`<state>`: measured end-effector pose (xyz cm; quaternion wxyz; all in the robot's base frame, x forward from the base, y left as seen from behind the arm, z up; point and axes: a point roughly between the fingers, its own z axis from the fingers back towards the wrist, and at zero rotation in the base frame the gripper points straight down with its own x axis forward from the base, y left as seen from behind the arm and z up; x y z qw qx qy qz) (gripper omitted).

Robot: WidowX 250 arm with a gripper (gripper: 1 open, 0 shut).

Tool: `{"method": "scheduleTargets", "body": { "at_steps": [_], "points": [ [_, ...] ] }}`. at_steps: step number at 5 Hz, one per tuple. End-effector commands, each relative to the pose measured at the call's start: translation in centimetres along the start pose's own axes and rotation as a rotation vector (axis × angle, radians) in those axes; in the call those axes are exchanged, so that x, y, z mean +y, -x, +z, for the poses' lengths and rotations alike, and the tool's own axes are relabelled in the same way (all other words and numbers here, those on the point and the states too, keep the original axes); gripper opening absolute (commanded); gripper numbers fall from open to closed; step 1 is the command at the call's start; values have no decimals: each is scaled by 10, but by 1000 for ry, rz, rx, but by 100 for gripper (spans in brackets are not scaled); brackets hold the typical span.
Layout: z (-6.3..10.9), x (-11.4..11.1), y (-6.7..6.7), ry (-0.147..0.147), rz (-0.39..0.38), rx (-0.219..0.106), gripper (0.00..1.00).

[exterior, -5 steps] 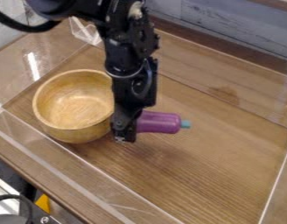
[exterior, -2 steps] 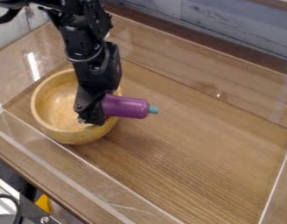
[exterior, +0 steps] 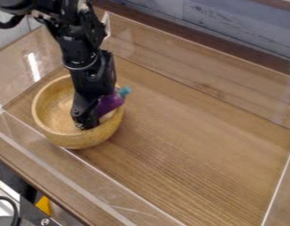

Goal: Put the purple eggplant in the brown bowl

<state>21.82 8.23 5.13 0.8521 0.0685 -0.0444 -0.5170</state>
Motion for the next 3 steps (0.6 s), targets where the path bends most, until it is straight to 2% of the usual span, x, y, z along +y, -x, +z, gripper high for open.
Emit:
{"method": "scheduleTargets", "body": {
  "at_steps": [1, 2, 3],
  "points": [
    [2, 8, 4, -29, 49, 8, 0],
    [2, 5, -2, -28, 45, 7, 100],
    [1, 2, -8, -26, 40, 8, 100]
  ]
}}
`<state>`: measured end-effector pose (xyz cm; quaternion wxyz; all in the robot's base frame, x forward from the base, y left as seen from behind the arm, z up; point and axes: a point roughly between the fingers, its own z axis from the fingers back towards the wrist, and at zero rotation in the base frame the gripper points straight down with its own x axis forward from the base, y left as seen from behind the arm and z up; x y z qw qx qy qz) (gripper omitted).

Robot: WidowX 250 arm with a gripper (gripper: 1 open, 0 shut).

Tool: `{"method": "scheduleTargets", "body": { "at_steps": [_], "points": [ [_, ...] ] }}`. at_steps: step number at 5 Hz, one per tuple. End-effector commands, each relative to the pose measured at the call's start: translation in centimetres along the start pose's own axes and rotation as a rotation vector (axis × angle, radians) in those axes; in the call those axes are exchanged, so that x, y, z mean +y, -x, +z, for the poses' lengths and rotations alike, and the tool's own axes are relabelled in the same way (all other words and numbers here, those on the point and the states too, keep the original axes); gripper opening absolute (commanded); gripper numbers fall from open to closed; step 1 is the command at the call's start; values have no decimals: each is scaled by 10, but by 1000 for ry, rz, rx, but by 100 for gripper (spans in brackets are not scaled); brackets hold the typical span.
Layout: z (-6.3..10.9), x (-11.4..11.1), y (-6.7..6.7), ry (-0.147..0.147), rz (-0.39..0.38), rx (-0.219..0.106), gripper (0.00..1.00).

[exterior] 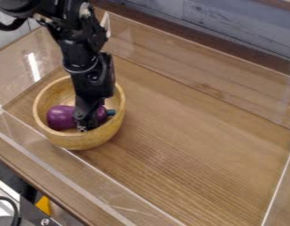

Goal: Put the purple eggplant in the brown bowl

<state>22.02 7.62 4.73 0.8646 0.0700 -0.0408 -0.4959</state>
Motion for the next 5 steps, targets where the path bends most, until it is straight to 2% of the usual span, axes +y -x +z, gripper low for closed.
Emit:
{"method": "scheduleTargets", "body": {
  "at_steps": [1, 2, 4, 5],
  "points": [
    [-2, -3, -7, -25, 1, 0, 100],
    [-11, -10, -11, -22, 8, 7, 0],
    [-17, 1, 4, -30, 17, 26, 0],
    [-22, -5, 10, -32, 53, 42, 0]
  ]
}}
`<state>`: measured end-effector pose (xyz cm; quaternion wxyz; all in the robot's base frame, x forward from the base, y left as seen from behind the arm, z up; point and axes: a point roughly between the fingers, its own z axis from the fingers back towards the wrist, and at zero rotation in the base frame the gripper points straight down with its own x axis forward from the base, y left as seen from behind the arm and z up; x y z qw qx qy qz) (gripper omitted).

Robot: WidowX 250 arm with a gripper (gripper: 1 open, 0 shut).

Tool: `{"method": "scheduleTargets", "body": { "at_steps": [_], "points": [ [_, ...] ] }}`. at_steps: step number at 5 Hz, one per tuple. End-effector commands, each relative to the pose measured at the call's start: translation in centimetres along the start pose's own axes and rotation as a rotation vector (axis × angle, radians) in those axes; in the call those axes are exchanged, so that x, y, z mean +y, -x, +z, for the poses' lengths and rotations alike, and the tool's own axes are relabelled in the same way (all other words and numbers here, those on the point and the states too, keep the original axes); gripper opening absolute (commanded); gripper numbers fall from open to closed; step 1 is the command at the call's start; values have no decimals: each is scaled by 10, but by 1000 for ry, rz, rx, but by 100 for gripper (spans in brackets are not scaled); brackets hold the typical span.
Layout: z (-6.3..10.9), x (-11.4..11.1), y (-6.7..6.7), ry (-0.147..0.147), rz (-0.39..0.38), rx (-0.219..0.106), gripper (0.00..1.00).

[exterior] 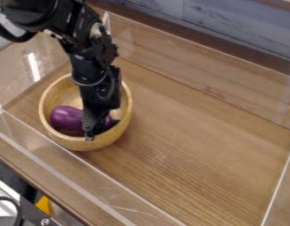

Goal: Put the purple eggplant in the brown bowl

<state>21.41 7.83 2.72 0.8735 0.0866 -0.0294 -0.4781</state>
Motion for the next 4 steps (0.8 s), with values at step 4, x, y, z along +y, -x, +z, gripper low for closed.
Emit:
{"method": "scheduleTargets", "body": {
  "at_steps": [4],
  "points": [
    [-15, -6, -2, -10, -24, 29, 0]
  ]
}}
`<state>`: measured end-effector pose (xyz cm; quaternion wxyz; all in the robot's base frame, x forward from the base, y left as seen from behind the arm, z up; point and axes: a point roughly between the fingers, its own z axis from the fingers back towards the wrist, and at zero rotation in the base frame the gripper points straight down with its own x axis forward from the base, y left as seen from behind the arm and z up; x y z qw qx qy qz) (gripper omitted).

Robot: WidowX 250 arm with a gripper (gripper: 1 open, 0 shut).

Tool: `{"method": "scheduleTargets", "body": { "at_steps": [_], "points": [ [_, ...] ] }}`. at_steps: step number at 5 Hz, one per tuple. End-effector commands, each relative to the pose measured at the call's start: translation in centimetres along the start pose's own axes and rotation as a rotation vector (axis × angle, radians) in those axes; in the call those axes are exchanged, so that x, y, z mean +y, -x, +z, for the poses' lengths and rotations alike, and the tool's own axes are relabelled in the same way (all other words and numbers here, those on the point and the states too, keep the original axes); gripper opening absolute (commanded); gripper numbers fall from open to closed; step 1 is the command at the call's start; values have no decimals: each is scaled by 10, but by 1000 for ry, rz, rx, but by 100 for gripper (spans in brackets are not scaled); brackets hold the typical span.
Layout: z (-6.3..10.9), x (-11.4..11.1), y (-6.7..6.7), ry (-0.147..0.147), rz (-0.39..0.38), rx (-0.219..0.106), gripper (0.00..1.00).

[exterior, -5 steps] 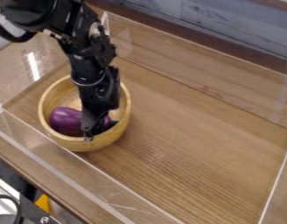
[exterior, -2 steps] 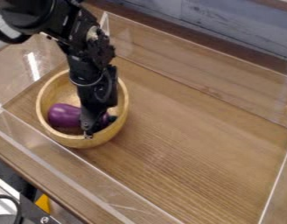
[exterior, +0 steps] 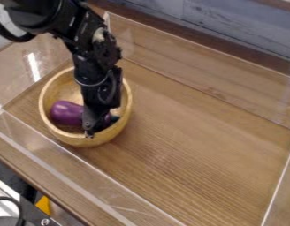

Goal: Put the purple eggplant in the brown bowl

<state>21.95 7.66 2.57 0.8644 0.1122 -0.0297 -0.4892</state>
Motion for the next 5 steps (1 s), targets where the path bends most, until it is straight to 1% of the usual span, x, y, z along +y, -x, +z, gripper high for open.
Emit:
{"method": "scheduleTargets", "body": {
  "at_steps": [1, 2, 4, 5],
  "points": [
    [-18, -16, 0, 39, -21, 9, 0],
    [-22, -21, -1, 41, -46, 11, 0],
    [-30, -32, 22, 52, -48, 25, 0],
    [-27, -38, 21, 59, -13, 40, 0]
  ]
}}
